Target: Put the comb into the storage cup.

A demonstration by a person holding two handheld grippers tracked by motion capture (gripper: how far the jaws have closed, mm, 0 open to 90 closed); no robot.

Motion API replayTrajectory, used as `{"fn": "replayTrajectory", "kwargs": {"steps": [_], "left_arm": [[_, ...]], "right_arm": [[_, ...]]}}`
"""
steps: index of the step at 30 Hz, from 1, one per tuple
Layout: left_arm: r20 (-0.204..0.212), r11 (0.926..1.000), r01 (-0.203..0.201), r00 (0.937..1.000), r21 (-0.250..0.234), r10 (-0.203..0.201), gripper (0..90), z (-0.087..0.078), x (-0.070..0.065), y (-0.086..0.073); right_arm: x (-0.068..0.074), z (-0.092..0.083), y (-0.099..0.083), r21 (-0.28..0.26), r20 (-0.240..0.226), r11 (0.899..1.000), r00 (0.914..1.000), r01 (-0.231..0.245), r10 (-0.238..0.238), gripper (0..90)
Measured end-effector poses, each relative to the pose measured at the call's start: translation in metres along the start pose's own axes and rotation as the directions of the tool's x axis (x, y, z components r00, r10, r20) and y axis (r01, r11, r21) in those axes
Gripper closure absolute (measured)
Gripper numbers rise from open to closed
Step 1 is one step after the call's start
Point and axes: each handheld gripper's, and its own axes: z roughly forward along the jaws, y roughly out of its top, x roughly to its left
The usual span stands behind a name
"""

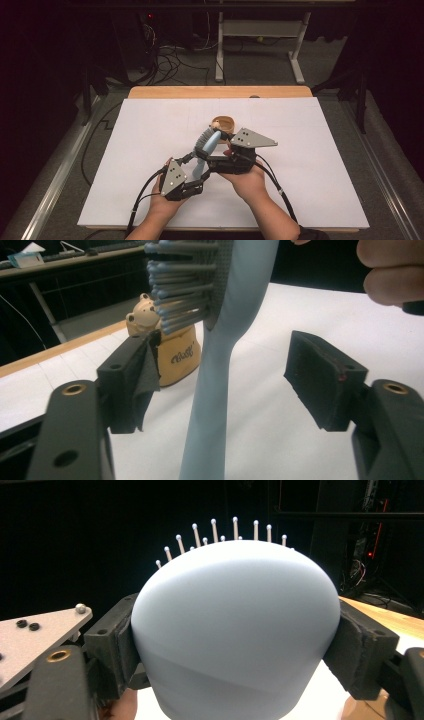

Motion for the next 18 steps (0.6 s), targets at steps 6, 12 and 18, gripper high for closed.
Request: {"fn": "replayTrajectory", "kwargs": {"steps": [6,12,18], "left_arm": [[-0.003,0.9994,0.031,0.9995,0.015,-0.031,19.2,-0.003,0.006,-0.003],[0.001,0.9992,0.034,0.9994,0.022,-0.034,12.6,-0.01,0.015,-0.007],[-0.001,0.9967,0.064,0.998,0.05,-0.064,2.0,-0.021,0.031,-0.014]], "right_arm": [[-0.002,-0.003,0.002,-0.006,0.01,1.0,0.9999,0.003,-0.003,20.8],[-0.004,-0.008,0.004,-0.011,0.022,1.0,0.9997,0.005,-0.005,20.8],[-0.008,-0.013,0.006,-0.017,0.041,1.0,0.9991,0.013,-0.013,20.8]]}}
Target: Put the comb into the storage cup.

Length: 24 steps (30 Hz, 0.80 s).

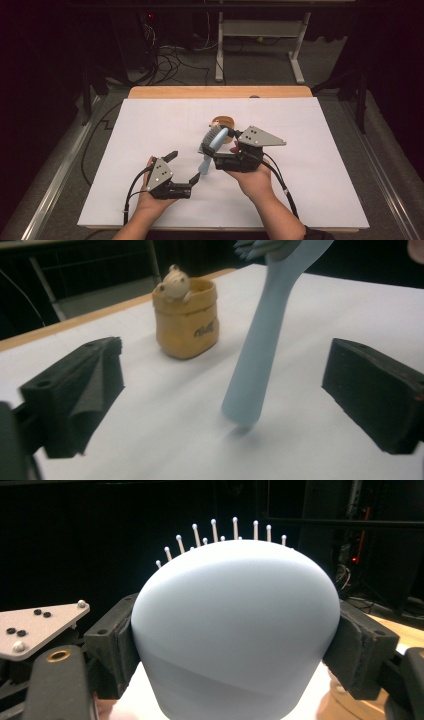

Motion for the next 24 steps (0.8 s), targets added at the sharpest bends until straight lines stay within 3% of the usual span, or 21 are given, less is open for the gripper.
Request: {"fn": "replayTrajectory", "kwargs": {"steps": [5,15,24], "left_arm": [[-0.008,0.9997,0.019,0.9998,0.017,-0.019,0.4,-0.009,0.012,-0.007],[-0.049,0.9982,0.06,0.997,0.004,-0.06,0.4,-0.03,0.034,-0.019],[-0.075,0.9977,0.067,0.995,0.003,-0.067,0.4,-0.035,0.041,-0.03]], "right_arm": [[-0.003,-0.004,0.001,-0.003,0.019,1.0,0.9998,0.006,-0.005,20.7],[-0.012,-0.015,-0.001,-0.014,0.058,1.0,0.9982,0.012,-0.011,20.7],[-0.02,-0.025,-0.003,-0.015,0.091,1.0,0.9957,0.019,-0.017,20.7]]}}
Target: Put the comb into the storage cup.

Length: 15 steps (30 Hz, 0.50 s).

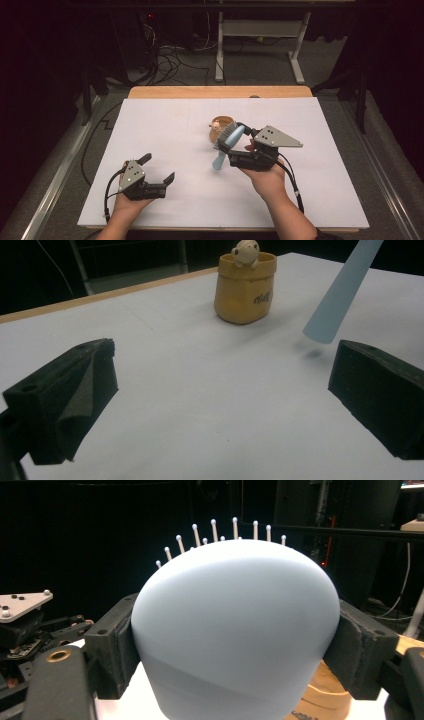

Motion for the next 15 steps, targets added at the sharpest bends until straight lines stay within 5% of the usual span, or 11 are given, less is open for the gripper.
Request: {"fn": "replayTrajectory", "kwargs": {"steps": [15], "left_arm": [[-0.007,0.9998,0.005,1.0,-0.017,-0.005,0.4,-0.007,0.004,-0.002]], "right_arm": [[-0.017,-0.014,-0.002,-0.008,0.054,1.0,0.9985,0.004,-0.004,20.7]]}}
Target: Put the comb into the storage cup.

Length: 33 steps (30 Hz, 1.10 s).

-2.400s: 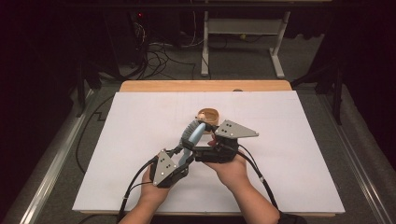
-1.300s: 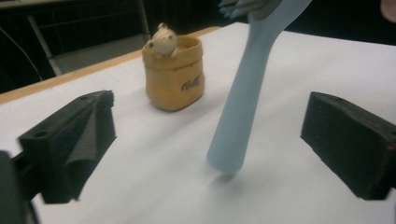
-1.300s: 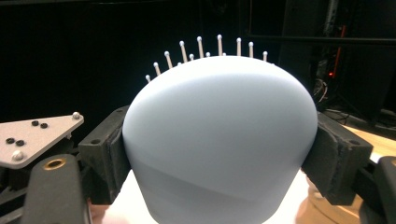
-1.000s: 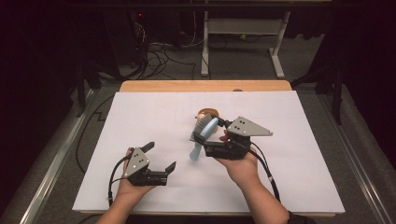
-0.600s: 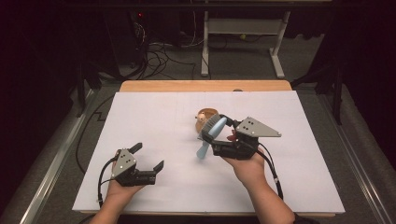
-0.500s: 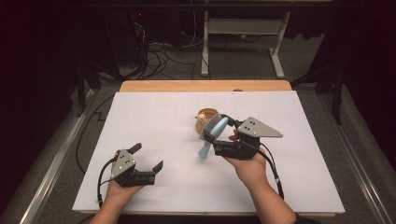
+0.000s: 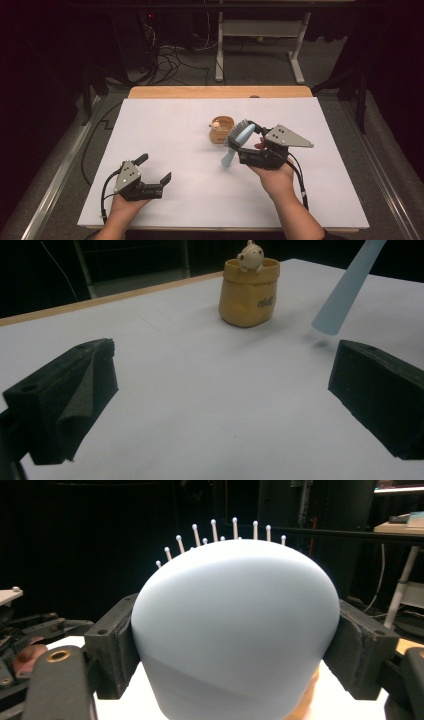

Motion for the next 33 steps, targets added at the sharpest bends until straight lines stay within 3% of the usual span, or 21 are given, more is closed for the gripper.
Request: {"fn": "replayTrajectory", "kwargs": {"steps": [19,33], "left_arm": [[-0.003,1.0,0.009,1.0,0.001,-0.009,0.4,0.0,0.001,-0.002],[0.003,1.0,0.007,1.0,0.002,-0.007,0.4,0.0,0.0,-0.002]], "right_arm": [[-0.025,-0.023,0.0,-0.022,0.086,1.0,0.9962,-0.006,0.008,20.7],[-0.025,-0.019,0.0,-0.017,0.1,1.0,0.995,0.001,0.001,20.7]]}}
